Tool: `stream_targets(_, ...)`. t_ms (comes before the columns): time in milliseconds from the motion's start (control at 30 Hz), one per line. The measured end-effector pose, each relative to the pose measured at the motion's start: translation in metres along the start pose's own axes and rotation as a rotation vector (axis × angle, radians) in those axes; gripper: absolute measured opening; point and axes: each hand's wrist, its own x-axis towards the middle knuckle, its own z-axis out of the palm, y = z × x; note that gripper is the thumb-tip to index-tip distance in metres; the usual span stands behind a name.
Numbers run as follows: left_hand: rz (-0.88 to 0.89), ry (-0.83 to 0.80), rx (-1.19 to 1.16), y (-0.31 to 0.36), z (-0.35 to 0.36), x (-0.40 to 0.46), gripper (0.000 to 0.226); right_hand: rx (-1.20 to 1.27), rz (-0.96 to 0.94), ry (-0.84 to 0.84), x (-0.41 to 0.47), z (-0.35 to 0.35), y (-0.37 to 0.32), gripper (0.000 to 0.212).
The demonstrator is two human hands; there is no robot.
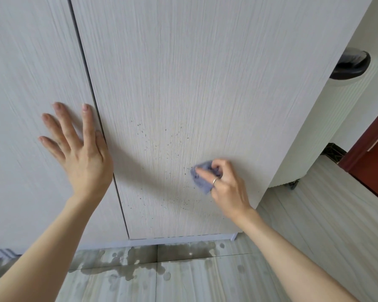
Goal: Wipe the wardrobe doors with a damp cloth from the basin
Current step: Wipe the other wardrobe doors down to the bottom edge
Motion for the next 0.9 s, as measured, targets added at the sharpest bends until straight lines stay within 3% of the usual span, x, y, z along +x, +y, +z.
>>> stream_targets(100,0.020,0.005,-0.013,0.000,0.000,-0.001,0.053,0.055,0.032,0.313,0.044,-0.009,-0.012,0.039)
stream_targets(167,0.025,-0.002,-0.017,0.000,0.001,-0.001,0.051,0.056,0.029,0.359,0.057,-0.006,-0.018,0.038)
stream_targets(267,0.048,0.004,-0.011,-0.004,0.001,-0.002,0.049,0.149,-0.027,0.077,0.026,0.013,-0.024,0.014)
stream_targets(333,0.058,0.007,-0.012,-0.008,0.001,-0.003,0.048,0.076,-0.226,-0.117,0.000,0.018,-0.024,0.023)
stream_targets(400,0.065,0.011,-0.021,-0.008,0.001,-0.004,0.048,0.062,-0.172,-0.175,-0.001,0.014,-0.017,0.016)
stream_targets(433,0.069,0.015,-0.021,-0.008,0.002,-0.003,0.048,0.043,-0.159,-0.116,0.009,0.012,-0.020,0.010)
stream_targets(567,0.073,0.019,-0.024,-0.008,0.001,-0.003,0.047,0.150,0.004,0.355,0.075,-0.013,-0.039,0.047)
stream_targets(633,0.074,0.016,-0.030,-0.007,0.000,-0.003,0.047,0.164,0.043,0.446,0.093,-0.013,-0.049,0.050)
stream_targets(667,0.076,0.015,-0.035,-0.006,0.000,-0.003,0.047,0.151,0.037,0.409,0.090,-0.009,-0.053,0.048)
stream_targets(733,0.075,0.013,-0.036,-0.004,-0.002,-0.003,0.046,0.067,-0.040,0.171,0.065,0.006,-0.058,0.046)
stream_targets(833,0.058,0.001,-0.037,-0.004,-0.005,-0.003,0.046,-0.110,-0.366,-0.124,0.016,0.022,-0.051,0.046)
stream_targets(900,0.072,-0.002,-0.039,-0.005,-0.006,-0.004,0.045,-0.157,-0.355,-0.132,0.012,0.015,-0.041,0.047)
